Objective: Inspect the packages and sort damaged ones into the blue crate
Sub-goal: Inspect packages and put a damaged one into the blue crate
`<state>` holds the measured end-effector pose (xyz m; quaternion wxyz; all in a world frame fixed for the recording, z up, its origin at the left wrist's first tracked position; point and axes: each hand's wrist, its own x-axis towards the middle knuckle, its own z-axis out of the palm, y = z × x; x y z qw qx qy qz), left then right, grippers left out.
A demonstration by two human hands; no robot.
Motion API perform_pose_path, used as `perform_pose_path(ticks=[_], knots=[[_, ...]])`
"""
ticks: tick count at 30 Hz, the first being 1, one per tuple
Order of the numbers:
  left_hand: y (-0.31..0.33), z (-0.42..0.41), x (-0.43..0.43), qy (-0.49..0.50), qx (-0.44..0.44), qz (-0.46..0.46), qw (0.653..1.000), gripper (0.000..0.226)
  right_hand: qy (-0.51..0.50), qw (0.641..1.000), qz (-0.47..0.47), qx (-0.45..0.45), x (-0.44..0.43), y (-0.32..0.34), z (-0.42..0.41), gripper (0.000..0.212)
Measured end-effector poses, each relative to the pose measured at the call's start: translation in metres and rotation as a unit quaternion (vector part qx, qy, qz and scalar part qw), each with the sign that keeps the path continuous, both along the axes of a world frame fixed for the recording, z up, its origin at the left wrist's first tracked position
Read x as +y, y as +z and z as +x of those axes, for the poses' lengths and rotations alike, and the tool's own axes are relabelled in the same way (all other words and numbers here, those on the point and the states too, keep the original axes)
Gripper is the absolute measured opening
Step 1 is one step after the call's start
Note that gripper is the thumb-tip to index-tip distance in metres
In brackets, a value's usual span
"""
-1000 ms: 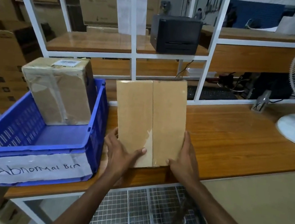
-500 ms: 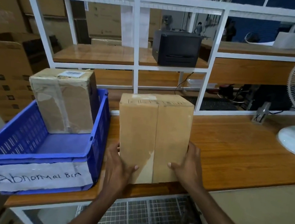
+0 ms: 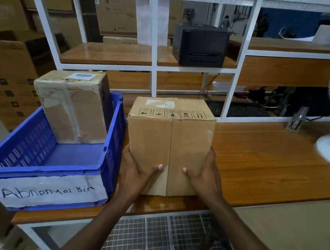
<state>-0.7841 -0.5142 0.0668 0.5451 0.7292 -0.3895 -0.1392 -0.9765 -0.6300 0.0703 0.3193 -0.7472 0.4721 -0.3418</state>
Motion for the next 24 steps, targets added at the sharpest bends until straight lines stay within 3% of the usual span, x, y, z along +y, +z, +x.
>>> perform_pose_path(ticks=[5,7,10,13,18,20,24], knots=[[0.035,-0.001,-0.004,-0.003,0.093,-0.021,0.995,0.080,-0.013,0.996,0.021,-0.088,-0.001,0.019,0.005,0.096],[0.057,0.004,-0.012,-0.009,0.131,-0.054,0.990,0.077,-0.012,0.989,0.044,-0.138,-0.004,0.036,0.007,0.097],[0.078,0.017,-0.022,-0.059,0.104,-0.075,0.990,0.078,-0.002,0.987,0.057,-0.148,-0.013,0.056,0.010,0.100],[0.088,0.035,-0.024,-0.076,0.055,-0.042,0.995,0.074,0.002,0.991,0.048,-0.125,-0.022,0.073,0.010,0.083],[0.107,0.052,-0.042,-0.009,0.050,-0.029,0.998,0.062,0.032,0.993,0.051,-0.106,-0.042,0.088,0.012,0.077],[0.101,0.057,-0.046,-0.010,0.057,-0.004,0.998,0.067,0.055,0.993,0.047,-0.088,-0.043,0.083,0.015,0.079],[0.076,0.068,-0.037,-0.100,0.053,0.060,0.992,0.102,0.073,0.996,0.034,-0.042,-0.031,0.057,0.018,0.090]])
